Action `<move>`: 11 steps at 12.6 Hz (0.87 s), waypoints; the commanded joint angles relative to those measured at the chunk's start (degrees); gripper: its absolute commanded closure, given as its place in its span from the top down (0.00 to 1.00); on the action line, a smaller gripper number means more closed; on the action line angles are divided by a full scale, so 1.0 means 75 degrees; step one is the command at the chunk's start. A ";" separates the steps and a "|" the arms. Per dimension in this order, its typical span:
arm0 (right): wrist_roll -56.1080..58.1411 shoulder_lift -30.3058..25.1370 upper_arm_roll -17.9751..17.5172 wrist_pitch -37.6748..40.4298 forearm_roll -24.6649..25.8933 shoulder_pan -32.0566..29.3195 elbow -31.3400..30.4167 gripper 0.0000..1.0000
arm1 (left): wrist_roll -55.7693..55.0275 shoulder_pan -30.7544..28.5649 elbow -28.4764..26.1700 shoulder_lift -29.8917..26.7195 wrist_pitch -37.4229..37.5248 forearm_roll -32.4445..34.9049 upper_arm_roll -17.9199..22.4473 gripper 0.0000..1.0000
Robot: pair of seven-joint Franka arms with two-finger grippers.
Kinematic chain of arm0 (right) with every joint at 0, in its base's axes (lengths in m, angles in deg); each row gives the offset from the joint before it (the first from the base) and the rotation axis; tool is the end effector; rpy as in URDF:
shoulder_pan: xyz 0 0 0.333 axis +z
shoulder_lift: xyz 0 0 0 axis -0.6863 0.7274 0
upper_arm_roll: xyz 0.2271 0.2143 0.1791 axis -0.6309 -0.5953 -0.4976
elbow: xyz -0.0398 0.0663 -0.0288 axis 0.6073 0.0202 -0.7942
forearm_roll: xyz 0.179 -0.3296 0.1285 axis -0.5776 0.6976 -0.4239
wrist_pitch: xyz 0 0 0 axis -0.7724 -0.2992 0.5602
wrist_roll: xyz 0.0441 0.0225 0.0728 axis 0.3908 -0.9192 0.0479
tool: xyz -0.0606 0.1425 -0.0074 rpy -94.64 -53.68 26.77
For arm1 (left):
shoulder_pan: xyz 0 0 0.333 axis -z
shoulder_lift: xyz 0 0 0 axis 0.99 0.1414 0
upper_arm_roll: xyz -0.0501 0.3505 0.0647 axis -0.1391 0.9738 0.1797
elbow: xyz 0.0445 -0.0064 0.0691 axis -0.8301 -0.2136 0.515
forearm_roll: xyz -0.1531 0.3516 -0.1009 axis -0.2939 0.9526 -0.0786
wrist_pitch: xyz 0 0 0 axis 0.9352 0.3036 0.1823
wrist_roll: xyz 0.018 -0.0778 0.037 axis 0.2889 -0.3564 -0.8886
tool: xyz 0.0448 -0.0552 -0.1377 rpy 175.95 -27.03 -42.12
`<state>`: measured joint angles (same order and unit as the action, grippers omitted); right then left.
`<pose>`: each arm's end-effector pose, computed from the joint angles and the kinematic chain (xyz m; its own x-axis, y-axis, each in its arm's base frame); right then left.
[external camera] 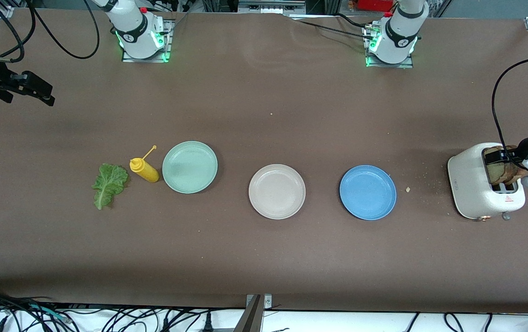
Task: Make sandwich in beige plate with both arms
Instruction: 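Move the left gripper down to the bread slice in the toaster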
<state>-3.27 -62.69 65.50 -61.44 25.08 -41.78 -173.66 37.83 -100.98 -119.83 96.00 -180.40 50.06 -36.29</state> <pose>0.5388 0.0167 0.6194 0.9983 -0.0537 -0.0215 -0.0529 -0.9979 0.0381 0.6026 0.1747 0.3763 0.9859 0.0822 -0.1455 0.0696 -0.9936 -0.0893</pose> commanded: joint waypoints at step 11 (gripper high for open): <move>-0.0008 0.0021 -0.0024 0.0029 -0.0116 -0.0031 0.0055 1.00 | 0.0475 -0.0077 0.0033 -0.0350 0.0290 0.0682 -0.0097 0.00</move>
<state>-3.27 -62.67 65.50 -61.44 25.08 -41.78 -173.66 38.88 -101.21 -120.45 95.65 -180.05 53.33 -36.83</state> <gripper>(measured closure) 0.000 0.912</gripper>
